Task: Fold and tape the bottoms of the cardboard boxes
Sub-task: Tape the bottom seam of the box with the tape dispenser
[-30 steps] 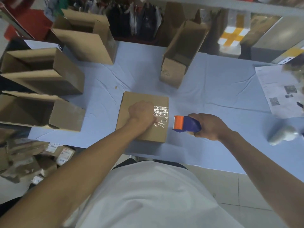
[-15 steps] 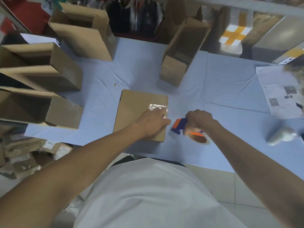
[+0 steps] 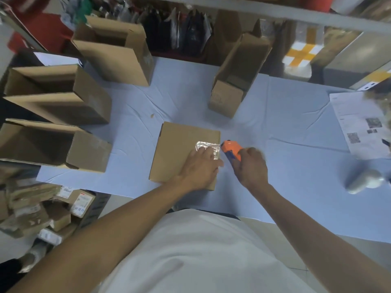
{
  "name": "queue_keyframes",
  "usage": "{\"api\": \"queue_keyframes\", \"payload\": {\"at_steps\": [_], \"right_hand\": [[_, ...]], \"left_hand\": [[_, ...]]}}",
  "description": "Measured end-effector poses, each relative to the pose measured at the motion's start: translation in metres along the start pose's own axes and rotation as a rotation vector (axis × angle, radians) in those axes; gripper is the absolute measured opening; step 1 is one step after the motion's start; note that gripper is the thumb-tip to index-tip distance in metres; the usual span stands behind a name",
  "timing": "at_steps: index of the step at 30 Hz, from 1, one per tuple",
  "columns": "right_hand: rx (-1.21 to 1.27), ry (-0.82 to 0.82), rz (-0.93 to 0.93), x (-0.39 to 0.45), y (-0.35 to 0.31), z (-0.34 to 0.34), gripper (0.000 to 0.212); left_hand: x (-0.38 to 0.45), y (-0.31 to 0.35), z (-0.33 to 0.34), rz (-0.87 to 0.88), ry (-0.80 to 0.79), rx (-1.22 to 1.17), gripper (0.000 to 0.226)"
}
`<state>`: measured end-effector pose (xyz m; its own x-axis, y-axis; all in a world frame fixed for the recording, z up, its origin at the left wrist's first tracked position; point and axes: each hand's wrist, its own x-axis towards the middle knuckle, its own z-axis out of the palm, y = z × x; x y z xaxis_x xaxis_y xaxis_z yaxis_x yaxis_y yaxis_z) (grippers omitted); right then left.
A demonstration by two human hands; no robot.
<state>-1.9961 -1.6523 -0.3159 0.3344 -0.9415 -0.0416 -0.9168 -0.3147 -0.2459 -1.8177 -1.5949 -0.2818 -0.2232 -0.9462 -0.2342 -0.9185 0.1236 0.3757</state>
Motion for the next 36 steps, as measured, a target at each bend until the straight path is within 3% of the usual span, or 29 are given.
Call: {"api": "queue_keyframes", "payload": {"at_steps": [1, 3, 7, 11, 13, 16, 20, 23, 27, 33, 36], "right_hand": [[0.065, 0.035, 0.019, -0.003, -0.006, 0.000, 0.028], [0.305, -0.067, 0.108, -0.012, -0.021, -0.001, 0.035], [0.684, -0.250, 0.367, -0.020, -0.049, 0.007, 0.039], [0.832, -0.268, 0.393, -0.017, -0.059, 0.013, 0.021], [0.841, -0.249, 0.401, -0.013, -0.059, 0.013, 0.017], [0.795, -0.202, 0.396, 0.003, -0.062, 0.008, 0.018], [0.709, -0.197, 0.272, 0.034, -0.074, 0.003, 0.021], [0.562, -0.170, 0.126, 0.051, -0.082, 0.003, 0.015], [0.521, -0.295, 0.067, 0.055, -0.082, -0.002, 0.019], [0.527, -0.435, 0.016, 0.029, -0.082, -0.007, 0.013], [0.537, -0.421, -0.002, 0.022, -0.090, -0.019, 0.015]], "left_hand": [[0.002, -0.002, -0.004, -0.014, 0.022, -0.099, 0.035], [0.012, -0.014, -0.016, -0.067, 0.062, -0.203, 0.042], [0.028, -0.033, -0.036, -0.073, 0.003, -0.012, 0.037], [0.033, -0.044, -0.027, 0.107, -0.154, 0.228, 0.054], [0.035, -0.050, -0.027, 0.099, -0.201, 0.280, 0.053], [0.032, -0.051, -0.028, -0.084, -0.179, 0.193, 0.051], [0.028, -0.055, -0.029, -0.266, -0.033, 0.222, 0.048], [0.023, -0.069, -0.029, -0.300, 0.033, 0.159, 0.059], [0.010, -0.079, -0.026, -0.148, 0.084, -0.062, 0.038], [0.000, -0.089, -0.023, -0.311, -0.027, -0.513, 0.023], [-0.006, -0.086, -0.027, -0.328, -0.012, -0.640, 0.016]]}}
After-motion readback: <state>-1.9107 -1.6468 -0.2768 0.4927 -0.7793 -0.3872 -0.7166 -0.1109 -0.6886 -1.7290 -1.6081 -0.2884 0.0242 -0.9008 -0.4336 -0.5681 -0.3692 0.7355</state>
